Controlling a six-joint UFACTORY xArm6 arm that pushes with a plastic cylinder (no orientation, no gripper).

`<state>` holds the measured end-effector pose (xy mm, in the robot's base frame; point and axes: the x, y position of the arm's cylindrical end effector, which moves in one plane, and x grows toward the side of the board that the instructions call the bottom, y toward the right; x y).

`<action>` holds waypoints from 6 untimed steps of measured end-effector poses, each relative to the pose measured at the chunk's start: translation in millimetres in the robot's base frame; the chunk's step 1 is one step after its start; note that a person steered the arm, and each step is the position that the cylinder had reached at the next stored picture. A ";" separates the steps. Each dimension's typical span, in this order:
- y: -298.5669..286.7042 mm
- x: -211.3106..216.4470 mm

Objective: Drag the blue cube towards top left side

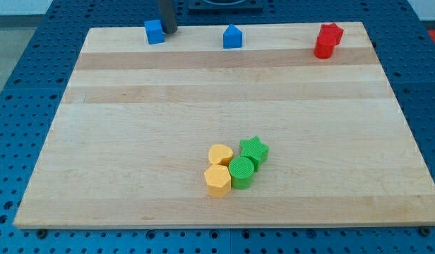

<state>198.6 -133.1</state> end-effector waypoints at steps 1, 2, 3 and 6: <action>-30.3 13.0; -58.6 27.3; -81.8 31.8; -0.6 17.9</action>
